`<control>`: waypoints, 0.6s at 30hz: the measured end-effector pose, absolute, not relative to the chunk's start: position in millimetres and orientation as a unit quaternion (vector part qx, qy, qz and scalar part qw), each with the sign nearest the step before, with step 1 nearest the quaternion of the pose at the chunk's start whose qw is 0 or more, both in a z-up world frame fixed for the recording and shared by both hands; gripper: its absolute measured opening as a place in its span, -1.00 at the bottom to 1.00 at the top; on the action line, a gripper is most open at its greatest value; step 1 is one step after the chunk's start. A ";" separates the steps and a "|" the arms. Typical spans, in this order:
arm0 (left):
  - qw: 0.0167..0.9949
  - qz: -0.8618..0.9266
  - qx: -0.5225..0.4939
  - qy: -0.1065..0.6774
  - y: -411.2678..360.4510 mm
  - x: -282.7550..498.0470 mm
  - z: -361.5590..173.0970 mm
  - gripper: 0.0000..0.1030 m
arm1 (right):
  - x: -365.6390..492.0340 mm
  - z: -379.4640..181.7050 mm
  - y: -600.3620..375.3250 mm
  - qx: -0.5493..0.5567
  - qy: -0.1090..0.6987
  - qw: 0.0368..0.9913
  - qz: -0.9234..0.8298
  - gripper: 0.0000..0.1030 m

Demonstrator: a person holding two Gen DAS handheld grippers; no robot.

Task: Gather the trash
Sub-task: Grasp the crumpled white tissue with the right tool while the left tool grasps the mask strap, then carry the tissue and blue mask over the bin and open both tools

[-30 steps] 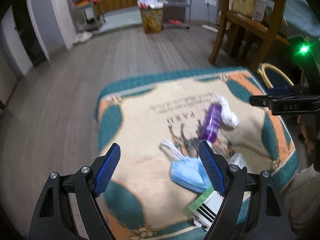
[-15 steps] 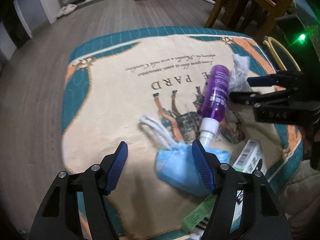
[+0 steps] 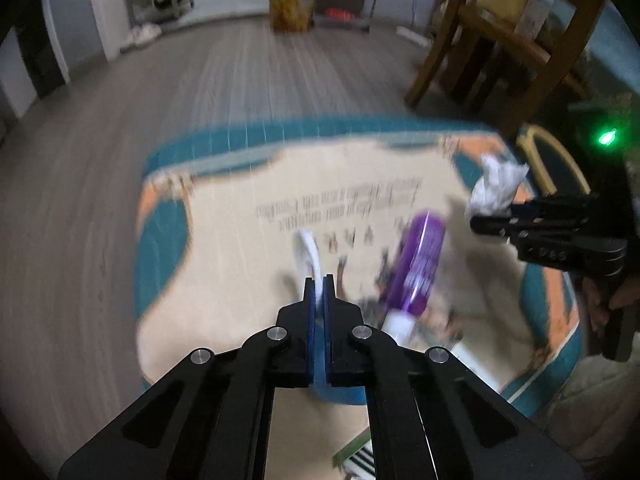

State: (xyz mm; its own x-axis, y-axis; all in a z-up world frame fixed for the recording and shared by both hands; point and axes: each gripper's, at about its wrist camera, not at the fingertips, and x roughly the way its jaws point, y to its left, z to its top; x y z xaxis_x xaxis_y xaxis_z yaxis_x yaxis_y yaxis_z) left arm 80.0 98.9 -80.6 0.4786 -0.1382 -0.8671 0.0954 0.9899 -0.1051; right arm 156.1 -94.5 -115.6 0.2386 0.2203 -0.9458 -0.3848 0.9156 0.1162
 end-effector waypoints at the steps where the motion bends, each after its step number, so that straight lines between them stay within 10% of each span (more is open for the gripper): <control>1: 0.864 -0.067 -0.019 0.498 98.7 79.6 -74.3 -0.91 | 157.0 -111.1 -97.9 -0.064 0.583 0.787 0.191 -0.43; 18: 0.927 -0.078 0.001 0.368 43.6 87.1 34.6 -0.91 | 163.3 -18.2 -188.4 0.054 0.512 0.833 0.202 -0.43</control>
State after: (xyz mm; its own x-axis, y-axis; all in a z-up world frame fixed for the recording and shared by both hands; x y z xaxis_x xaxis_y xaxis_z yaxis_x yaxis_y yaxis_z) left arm 87.1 43.6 34.6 0.7175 -0.1443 -0.6815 0.1452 0.9878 -0.0563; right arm 163.3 -188.4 -18.2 0.3937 0.3920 -0.8315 -0.2804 0.9126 0.2975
